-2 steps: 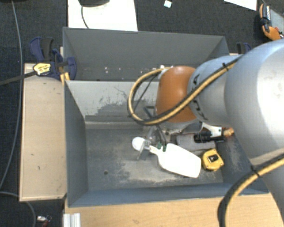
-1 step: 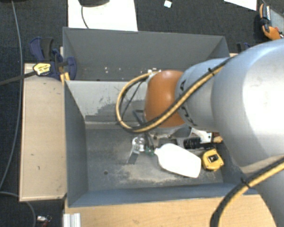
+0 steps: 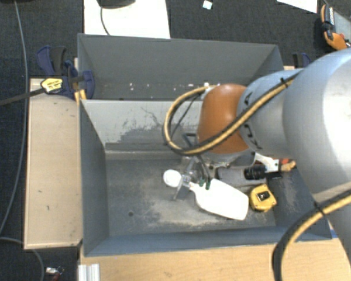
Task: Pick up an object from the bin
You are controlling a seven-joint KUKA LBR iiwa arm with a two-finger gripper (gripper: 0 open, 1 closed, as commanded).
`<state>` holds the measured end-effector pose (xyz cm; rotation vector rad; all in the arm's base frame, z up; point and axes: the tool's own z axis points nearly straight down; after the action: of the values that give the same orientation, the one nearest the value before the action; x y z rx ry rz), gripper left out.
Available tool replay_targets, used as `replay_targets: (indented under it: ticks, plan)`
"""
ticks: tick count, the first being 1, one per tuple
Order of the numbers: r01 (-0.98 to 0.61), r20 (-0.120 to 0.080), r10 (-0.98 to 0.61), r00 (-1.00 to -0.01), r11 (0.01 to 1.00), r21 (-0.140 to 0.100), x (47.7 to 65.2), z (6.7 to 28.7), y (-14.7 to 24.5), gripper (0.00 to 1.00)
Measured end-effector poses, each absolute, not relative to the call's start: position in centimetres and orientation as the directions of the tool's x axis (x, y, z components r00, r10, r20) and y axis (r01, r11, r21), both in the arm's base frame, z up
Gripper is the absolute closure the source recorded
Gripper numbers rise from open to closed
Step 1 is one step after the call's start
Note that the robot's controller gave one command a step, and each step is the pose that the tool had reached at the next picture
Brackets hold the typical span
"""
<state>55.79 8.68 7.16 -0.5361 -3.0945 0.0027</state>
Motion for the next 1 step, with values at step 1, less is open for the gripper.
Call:
replay_targets:
  ticks: [1]
  plan:
    - [0.327, 0.002, 0.327, -0.945, 0.945, -0.005, 55.93, 8.30, 8.54, 0.00]
